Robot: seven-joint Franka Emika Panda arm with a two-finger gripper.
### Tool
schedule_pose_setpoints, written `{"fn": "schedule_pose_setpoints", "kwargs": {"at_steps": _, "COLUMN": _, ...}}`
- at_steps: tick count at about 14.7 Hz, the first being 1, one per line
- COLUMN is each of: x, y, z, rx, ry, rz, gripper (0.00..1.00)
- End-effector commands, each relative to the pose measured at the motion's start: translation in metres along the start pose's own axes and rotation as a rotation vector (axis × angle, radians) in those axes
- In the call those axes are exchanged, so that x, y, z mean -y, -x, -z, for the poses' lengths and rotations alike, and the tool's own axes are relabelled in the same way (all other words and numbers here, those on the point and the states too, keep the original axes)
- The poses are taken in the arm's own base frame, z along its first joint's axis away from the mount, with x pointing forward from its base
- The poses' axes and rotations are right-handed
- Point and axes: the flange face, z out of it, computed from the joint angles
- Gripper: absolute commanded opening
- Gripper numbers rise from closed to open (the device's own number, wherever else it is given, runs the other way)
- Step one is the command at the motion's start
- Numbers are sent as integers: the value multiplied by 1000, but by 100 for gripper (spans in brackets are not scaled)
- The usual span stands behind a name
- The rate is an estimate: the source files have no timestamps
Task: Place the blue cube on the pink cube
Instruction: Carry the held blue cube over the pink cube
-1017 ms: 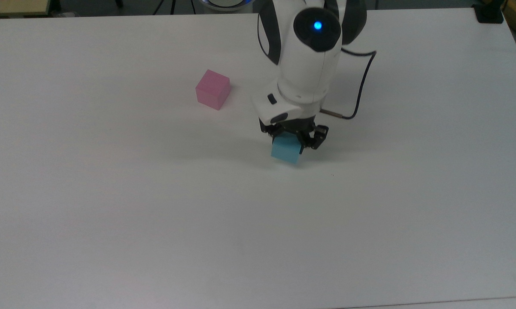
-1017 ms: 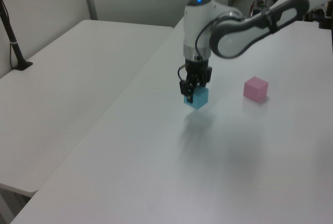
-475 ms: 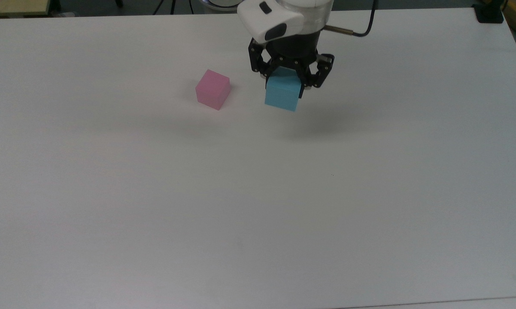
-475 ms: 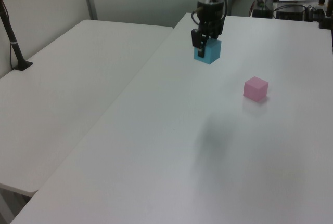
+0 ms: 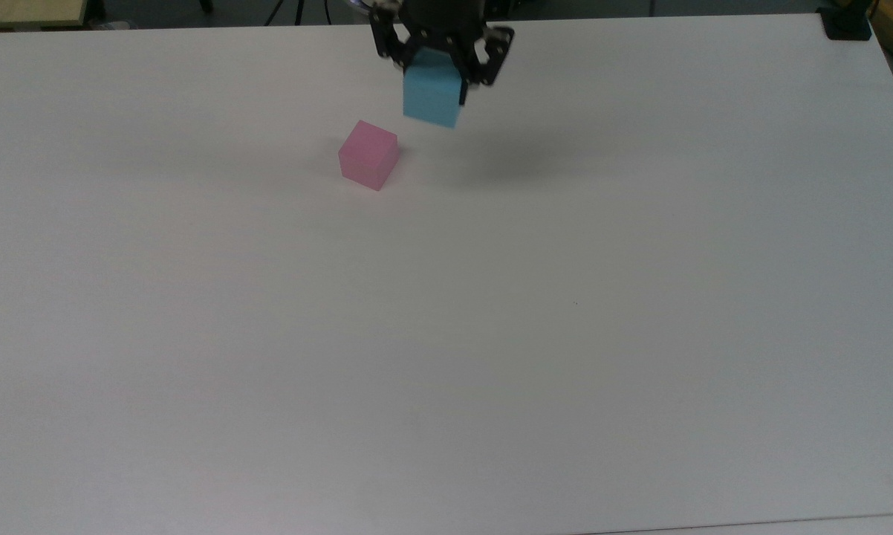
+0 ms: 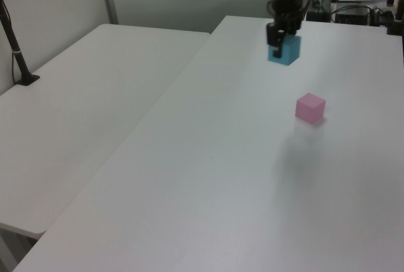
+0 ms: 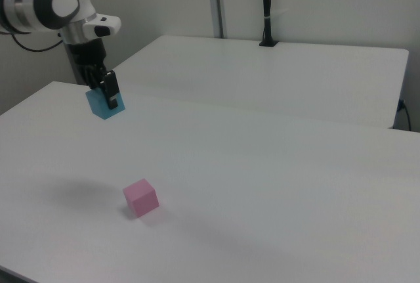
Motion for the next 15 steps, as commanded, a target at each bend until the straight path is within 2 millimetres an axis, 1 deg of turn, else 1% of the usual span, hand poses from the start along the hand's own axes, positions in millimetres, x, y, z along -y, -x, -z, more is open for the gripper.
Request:
{"fn": "schedule_pose_setpoints", "kwargs": {"at_steps": 1, "x": -52, "y": 64, "z": 18, "rx": 11, "ry": -29, "rz": -12, "gripper": 20}}
{"fn": "schedule_pose_setpoints", "kwargs": {"at_steps": 3, "x": -63, "y": 76, "z": 21, "rx": 23, "ry": -21, "rz": -29, "gripper": 20}}
{"fn": "schedule_pose_setpoints", "kwargs": {"at_steps": 4, "x": -65, "y": 76, "z": 20, "rx": 36, "ry": -15, "rz": -37, "gripper": 20}}
{"fn": "schedule_pose_setpoints", "kwargs": {"at_steps": 6, "x": -72, "y": 76, "z": 12, "rx": 67, "ry": -4, "rz": -51, "gripper": 20}}
{"fn": "schedule_pose_setpoints", "kwargs": {"at_steps": 9, "x": -104, "y": 70, "z": -8, "rx": 69, "ry": -6, "rz": -91, "gripper": 20}}
{"fn": "schedule_pose_setpoints", "kwargs": {"at_steps": 11, "x": -124, "y": 67, "z": -32, "rx": 37, "ry": -19, "rz": -88, "gripper": 20}}
{"fn": "schedule_pose_setpoints", "kwargs": {"at_steps": 13, "x": -126, "y": 71, "z": -53, "rx": 25, "ry": -23, "rz": -81, "gripper": 20}}
{"fn": "schedule_pose_setpoints", "kwargs": {"at_steps": 14, "x": -126, "y": 75, "z": -76, "rx": 12, "ry": -25, "rz": -79, "gripper": 20}}
{"fn": "schedule_pose_setpoints", "kwargs": {"at_steps": 15, "x": -124, "y": 78, "z": -94, "rx": -4, "ry": -31, "rz": -74, "gripper": 20}}
